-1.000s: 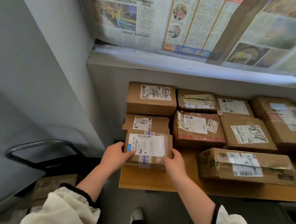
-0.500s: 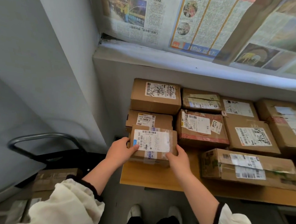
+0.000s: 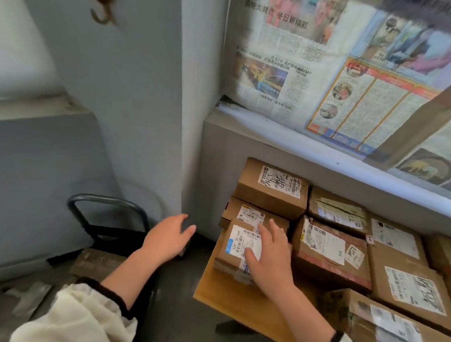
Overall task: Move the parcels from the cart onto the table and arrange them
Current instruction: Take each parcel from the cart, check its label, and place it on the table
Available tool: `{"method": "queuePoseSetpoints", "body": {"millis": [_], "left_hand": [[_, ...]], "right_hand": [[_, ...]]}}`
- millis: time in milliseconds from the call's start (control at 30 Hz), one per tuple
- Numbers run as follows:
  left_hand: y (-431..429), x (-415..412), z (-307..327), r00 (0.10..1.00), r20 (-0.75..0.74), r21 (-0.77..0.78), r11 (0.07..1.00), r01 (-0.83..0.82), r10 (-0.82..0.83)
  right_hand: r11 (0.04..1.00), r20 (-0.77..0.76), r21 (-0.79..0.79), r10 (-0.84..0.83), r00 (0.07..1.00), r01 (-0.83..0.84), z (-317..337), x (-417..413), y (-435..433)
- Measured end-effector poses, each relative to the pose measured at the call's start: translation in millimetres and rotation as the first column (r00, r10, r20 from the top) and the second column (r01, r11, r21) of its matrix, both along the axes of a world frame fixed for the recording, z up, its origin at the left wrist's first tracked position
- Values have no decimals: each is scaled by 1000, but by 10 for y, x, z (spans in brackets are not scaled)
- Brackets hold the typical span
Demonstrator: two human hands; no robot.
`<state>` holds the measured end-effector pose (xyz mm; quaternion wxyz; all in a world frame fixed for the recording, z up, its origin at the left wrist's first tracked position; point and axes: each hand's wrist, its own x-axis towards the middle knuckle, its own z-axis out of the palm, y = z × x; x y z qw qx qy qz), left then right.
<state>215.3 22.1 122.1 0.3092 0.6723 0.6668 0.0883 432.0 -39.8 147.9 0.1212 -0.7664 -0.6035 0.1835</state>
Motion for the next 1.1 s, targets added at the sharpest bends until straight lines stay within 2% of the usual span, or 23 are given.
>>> {"method": "queuePoseSetpoints", "body": {"millis": [167, 267, 367, 500, 667, 800, 933, 1033, 1100], "left_hand": [[-149, -536, 152, 981, -3, -12, 981, -194, 194], [-463, -1010, 308, 922, 14, -21, 922, -386, 386], [-896, -1441, 377, 815, 25, -20, 816, -578, 578], [-1598, -1701, 364, 623, 37, -29, 624, -781, 781], [-2272, -1879, 132, 405, 51, -82, 408, -909, 913], [-2438, -2039, -19, 237, 135, -188, 260, -947, 962], [-2359, -2351, -328, 88, 199, -292, 144, -945, 976], [-2250, -2594, -605, -58, 227, -405, 40, -913, 972], [-2171, -2749, -810, -123, 224, -466, -5, -885, 967]], "right_hand": [[964, -10, -19, 264, 964, -265, 241, -433, 358], [886, -22, -21, 463, 886, -463, 361, -829, 513], [786, -20, -22, 617, 786, -618, 405, -1266, 570], [633, -31, -37, 772, 634, -773, 245, -1750, 527], [499, -110, -89, 855, 507, -862, -14, -2235, 362], [417, -194, -154, 876, 441, -896, -158, -2558, 328], [410, -218, -237, 861, 460, -880, -418, -2967, 510], [396, -294, -347, 815, 500, -850, -671, -3259, 592], [380, -321, -434, 782, 534, -817, -873, -3452, 646]]}}
